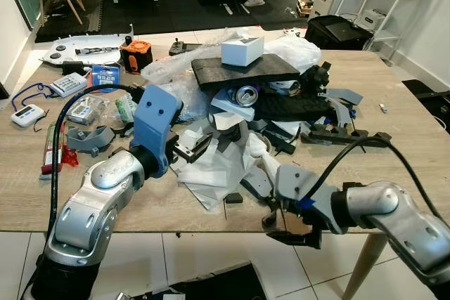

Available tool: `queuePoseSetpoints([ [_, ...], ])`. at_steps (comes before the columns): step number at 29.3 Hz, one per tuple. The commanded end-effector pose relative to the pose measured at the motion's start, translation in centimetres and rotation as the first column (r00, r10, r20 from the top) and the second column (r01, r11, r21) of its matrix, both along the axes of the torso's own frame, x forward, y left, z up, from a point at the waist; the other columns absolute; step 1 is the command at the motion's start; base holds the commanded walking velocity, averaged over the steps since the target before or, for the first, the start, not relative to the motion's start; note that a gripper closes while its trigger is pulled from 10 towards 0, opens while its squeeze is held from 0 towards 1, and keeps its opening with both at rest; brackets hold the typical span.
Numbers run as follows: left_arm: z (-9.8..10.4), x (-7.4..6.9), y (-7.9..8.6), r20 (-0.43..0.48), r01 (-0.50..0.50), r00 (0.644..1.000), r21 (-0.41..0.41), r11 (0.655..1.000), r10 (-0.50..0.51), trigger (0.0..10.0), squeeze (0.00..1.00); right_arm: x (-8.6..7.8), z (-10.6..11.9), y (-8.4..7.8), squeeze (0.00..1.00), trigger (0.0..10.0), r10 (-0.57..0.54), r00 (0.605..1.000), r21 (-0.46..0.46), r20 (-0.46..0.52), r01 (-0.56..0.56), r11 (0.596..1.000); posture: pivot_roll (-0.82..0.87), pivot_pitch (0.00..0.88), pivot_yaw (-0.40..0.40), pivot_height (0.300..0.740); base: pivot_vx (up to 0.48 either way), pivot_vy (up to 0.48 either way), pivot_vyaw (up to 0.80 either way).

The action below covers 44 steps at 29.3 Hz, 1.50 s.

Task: Picking trash to rubbish bin

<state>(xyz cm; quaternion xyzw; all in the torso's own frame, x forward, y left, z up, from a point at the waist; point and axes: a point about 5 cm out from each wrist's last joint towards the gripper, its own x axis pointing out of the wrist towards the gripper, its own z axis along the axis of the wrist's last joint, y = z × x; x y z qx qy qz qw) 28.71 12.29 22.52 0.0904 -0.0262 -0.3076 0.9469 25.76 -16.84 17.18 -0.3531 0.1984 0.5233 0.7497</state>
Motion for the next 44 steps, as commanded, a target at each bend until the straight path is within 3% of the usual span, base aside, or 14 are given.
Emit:
queuePoseSetpoints([
  [1, 0.0, 0.0, 0.0, 0.003, -0.001, 1.0, 0.026, 1.0, 0.001, 10.0, 0.0, 0.0, -0.4, -0.3, 1.0, 10.0, 0.019, 1.0, -0.049, 0.018, -0.018, 0.999, 0.18, 0.099, 0.025, 0.74, 0.0, 0.0, 0.0],
  [2, 0.0, 0.0, 0.0, 0.003, -0.001, 1.0, 0.026, 1.0, 0.001, 10.0, 0.0, 0.1, -0.6, -0.4, 1.0, 10.0, 0.02, 0.999, -0.071, 0.026, -0.018, 0.997, 0.18, 0.099, 0.025, 0.74, 0.0, 0.0, 0.0],
  [3, 0.0, 0.0, 0.0, 0.003, -0.001, 1.0, 0.026, 1.0, 0.001, 10.0, 0.0, 0.1, -0.8, -0.5, 0.91, 10.0, 0.02, 0.999, -0.085, 0.029, -0.017, 0.996, 0.19, 0.097, 0.026, 0.74, 0.0, 0.0, 0.0],
  [4, 0.1, 0.0, 0.1, 0.003, 0.0, 1.0, 0.023, 1.0, 0.0, 10.0, 0.0, 0.1, -1.0, -0.6, 0.58, 10.0, 0.019, 1.0, -0.093, 0.025, -0.017, 0.996, 0.19, 0.097, 0.026, 0.74, 0.0, 0.0, 0.0],
  [5, 0.1, -0.1, 0.1, 0.002, 0.0, 1.0, 0.023, 1.0, 0.0, 10.0, 0.0, 0.1, -1.1, -0.7, 0.15, 10.0, 0.02, 1.0, -0.095, 0.018, -0.018, 0.995, 0.19, 0.097, 0.026, 0.74, 0.0, 0.0, 0.0],
  [6, 0.1, -0.1, 0.1, 0.002, 0.0, 1.0, 0.024, 1.0, 0.0, 10.0, 0.0, 0.0, -1.2, -0.7, 0.0, 10.0, 0.022, 1.0, -0.096, 0.01, -0.021, 0.995, 0.19, 0.097, 0.026, 0.74, 0.0, 0.0, 0.0],
  [12, 0.0, 0.0, 0.1, -0.002, -0.003, 1.0, 0.029, 1.0, 0.003, 10.0, 0.0, 0.1, -1.6, -0.8, 0.0, 10.0, 0.032, 0.999, -0.085, 0.01, -0.031, 0.996, 0.19, 0.096, 0.025, 0.74, 0.0, 0.0, 0.0],
  [20, 0.0, 0.1, 0.0, 0.001, 0.005, 1.0, 0.03, 1.0, -0.005, 10.0, 0.0, 0.5, -2.4, 0.3, 0.0, 10.0, 0.051, 0.998, -0.013, 0.035, -0.051, 0.999, 0.19, 0.08, 0.029, 0.74, 0.0, 0.0, 0.0],
  [24, -0.1, 0.0, -0.3, -0.004, 0.029, 1.0, 0.033, 0.999, -0.029, 10.0, 0.0, 1.0, -3.4, 0.5, 0.0, 10.0, 0.061, 0.998, 0.014, 0.021, -0.061, 0.998, 0.19, 0.075, 0.031, 0.74, 0.0, 0.0, 0.0],
  [29, -0.6, -0.6, -1.0, -0.042, 0.123, 0.992, 0.054, 0.991, -0.12, 10.0, 0.0, 1.2, -4.0, 0.2, 0.0, 10.0, 0.074, 0.997, -0.02, -0.004, -0.074, 0.997, 0.19, 0.075, 0.031, 0.74, 0.0, 0.0, 0.0],
  [30, -1.3, -1.1, -1.4, -0.084, 0.205, 0.977, 0.085, 0.975, -0.198, 10.0, 0.0, 1.3, -4.2, 0.1, 0.0, 10.0, 0.075, 0.997, -0.018, -0.014, -0.075, 0.997, 0.2, 0.071, 0.013, 0.74, 0.0, 0.0, 0.0],
  [33, -2.4, -1.8, -2.0, -0.133, 0.296, 0.951, 0.14, 0.945, -0.278, 10.0, 0.0, 1.4, -4.4, 0.1, 0.0, 10.0, 0.081, 0.996, -0.026, -0.022, -0.081, 0.996, 0.2, 0.071, 0.013, 0.74, 0.0, 0.0, 0.0],
  [39, -3.1, -1.6, -2.8, -0.143, 0.321, 0.944, 0.182, 0.93, -0.297, 10.0, 0.0, 1.7, -4.6, 0.1, 0.0, 10.0, 0.096, 0.995, -0.039, -0.016, -0.096, 0.995, 0.2, 0.069, 0.012, 0.74, 0.0, 0.0, 0.0],
  [44, -4.0, -1.8, -3.3, -0.17, 0.383, 0.922, 0.264, 0.885, -0.348, 10.0, 0.0, 2.2, -4.7, 0.1, 0.0, 10.0, 0.109, 0.994, -0.058, -0.009, -0.11, 0.992, 0.2, 0.067, 0.013, 0.74, 0.0, 0.0, 0.0],
])
